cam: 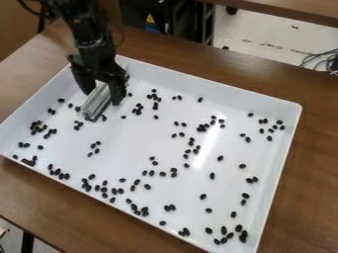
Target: Sweep into pile
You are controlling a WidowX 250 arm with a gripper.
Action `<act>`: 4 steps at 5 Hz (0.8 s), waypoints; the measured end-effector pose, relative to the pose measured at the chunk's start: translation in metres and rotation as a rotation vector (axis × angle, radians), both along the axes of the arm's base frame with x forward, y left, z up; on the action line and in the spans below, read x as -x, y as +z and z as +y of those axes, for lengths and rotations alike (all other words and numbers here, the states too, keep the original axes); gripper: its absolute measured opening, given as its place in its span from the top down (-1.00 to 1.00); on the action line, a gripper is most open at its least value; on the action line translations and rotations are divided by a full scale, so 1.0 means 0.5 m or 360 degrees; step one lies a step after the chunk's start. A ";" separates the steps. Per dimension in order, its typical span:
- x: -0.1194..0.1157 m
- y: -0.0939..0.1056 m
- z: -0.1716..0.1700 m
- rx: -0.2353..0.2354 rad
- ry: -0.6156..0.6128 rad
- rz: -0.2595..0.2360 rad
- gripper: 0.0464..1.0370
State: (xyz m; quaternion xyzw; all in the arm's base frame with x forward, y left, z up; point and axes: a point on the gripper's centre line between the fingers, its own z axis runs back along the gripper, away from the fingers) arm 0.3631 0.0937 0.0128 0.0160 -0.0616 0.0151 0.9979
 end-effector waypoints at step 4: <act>0.026 0.007 0.018 -0.0058 -0.0053 0.0109 0.37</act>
